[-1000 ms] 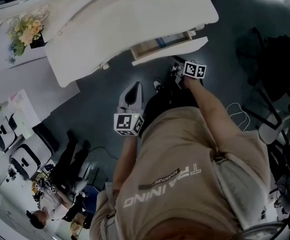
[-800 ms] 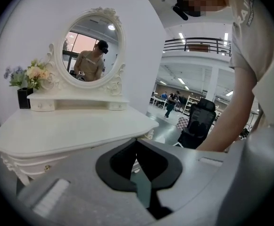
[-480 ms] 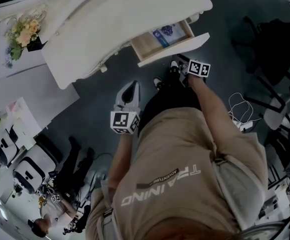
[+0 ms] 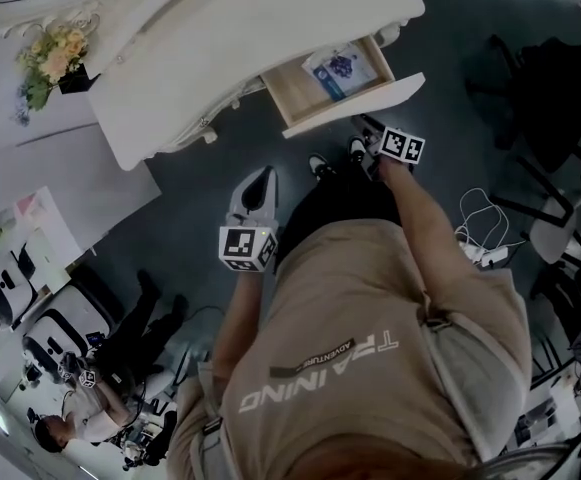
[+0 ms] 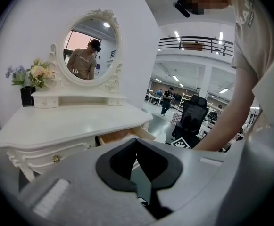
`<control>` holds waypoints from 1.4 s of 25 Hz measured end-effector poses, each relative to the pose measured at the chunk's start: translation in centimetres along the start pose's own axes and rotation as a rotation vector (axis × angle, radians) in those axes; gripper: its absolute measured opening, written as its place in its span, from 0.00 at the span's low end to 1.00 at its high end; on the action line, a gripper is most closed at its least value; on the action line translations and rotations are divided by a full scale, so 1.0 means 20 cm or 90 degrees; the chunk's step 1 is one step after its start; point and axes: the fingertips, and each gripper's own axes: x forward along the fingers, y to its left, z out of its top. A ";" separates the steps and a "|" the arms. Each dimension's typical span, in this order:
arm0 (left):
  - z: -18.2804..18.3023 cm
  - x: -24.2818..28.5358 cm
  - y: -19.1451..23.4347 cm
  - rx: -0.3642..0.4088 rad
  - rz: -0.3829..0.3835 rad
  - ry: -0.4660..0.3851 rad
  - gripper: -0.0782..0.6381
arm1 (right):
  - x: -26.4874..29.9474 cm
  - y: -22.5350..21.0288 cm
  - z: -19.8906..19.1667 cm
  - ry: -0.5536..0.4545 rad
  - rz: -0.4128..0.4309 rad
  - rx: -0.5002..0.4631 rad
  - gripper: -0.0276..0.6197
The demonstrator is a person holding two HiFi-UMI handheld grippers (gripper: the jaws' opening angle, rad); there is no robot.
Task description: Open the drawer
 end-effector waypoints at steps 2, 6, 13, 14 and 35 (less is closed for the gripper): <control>0.01 0.00 -0.04 -0.007 0.001 -0.007 0.11 | -0.03 -0.01 -0.01 0.011 0.008 -0.007 0.26; -0.01 0.03 -0.10 -0.008 0.006 -0.007 0.11 | -0.07 -0.03 -0.05 0.022 0.017 -0.009 0.26; -0.05 0.02 -0.19 -0.016 0.009 0.001 0.11 | -0.16 -0.05 -0.11 0.024 0.013 0.020 0.26; -0.05 0.02 -0.20 -0.016 0.011 0.000 0.11 | -0.16 -0.05 -0.10 0.020 0.013 0.024 0.26; -0.02 0.01 -0.28 -0.032 0.013 -0.034 0.11 | -0.45 0.09 -0.19 0.120 0.079 -0.038 0.26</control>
